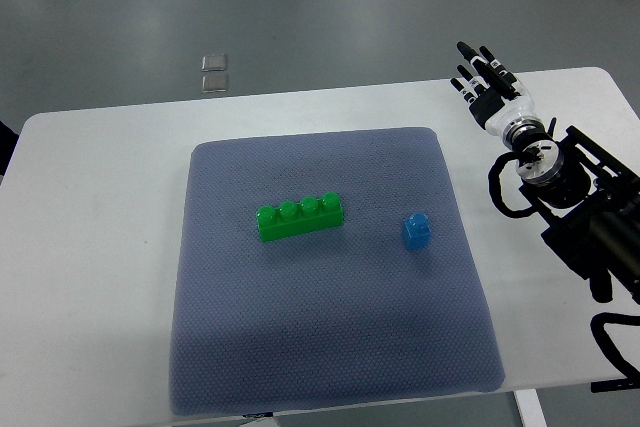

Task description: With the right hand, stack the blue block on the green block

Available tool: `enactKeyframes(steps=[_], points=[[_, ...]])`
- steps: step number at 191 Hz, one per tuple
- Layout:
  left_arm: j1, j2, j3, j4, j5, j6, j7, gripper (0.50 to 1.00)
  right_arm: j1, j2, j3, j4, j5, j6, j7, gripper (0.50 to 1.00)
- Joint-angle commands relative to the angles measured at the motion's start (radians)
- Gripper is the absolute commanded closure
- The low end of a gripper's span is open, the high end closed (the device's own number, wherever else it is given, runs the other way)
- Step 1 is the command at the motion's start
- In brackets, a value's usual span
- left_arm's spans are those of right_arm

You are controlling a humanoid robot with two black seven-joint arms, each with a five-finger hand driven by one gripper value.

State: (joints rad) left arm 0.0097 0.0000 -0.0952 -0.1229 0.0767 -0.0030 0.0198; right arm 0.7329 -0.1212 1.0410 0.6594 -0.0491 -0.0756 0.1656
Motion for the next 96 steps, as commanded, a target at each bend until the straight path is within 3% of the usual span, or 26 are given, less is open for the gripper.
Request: enactKeyframes(steps=[1,22,47,96], points=[[0.001,0.0,0.0,0.0,0.0,0.0,0.0,0.5,-0.003,-0.031,-0.01,0.009,-0.003,0.0,-0.001,0.587],[0.001,0.0,0.0,0.0,0.0,0.0,0.0,0.5,0.01,-0.054,-0.036,0.011,-0.029,0.002,-0.005,0.587],[-0.001,0.0,0.002,0.0,0.0,0.0,0.0,0.5,0.034,-0.161,-0.068,0.045,-0.178,0.023,-0.008,0.587],[-0.001,0.0,0.0,0.0,0.0,0.0,0.0,0.5,0.04,-0.359,-0.124,0.161,-0.503,0.226,-0.012,0.587]])
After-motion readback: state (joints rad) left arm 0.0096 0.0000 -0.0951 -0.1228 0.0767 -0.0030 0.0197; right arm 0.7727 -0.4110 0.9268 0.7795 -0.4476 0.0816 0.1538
